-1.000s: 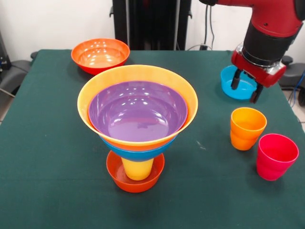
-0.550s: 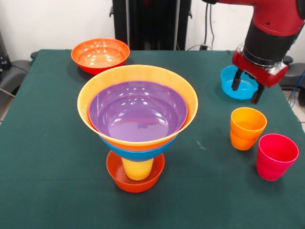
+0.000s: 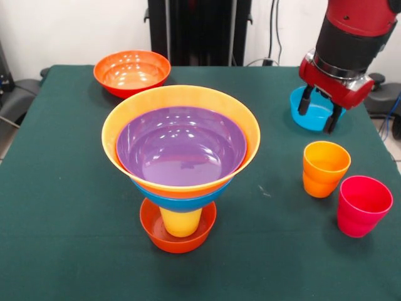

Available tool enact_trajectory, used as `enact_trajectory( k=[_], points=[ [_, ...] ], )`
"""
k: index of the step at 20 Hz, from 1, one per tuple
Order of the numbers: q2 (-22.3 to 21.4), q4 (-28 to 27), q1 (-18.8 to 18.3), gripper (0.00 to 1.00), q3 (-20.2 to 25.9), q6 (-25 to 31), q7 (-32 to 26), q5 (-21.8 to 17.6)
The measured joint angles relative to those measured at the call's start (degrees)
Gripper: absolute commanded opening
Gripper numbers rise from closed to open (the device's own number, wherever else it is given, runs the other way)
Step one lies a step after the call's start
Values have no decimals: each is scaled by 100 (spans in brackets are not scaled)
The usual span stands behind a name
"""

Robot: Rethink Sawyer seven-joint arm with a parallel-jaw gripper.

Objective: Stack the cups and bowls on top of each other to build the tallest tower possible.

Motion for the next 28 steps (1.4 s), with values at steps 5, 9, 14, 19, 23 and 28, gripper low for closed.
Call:
enact_trajectory(
  k=[5, 9, 14, 19, 23, 28],
  points=[
    [-62, -87, 0, 100, -43, 1, 0, -1],
    [-85, -206, -3, 100, -53, 1, 0, -1],
    [-75, -375, -4, 100, -60, 2, 0, -1],
    [8, -486, -3, 100, -68, 2, 0, -1],
    [123, -509, -4, 100, -82, 1, 0, -1],
    [271, -508, -2, 100, -110, 1, 0, -2]
  ],
)
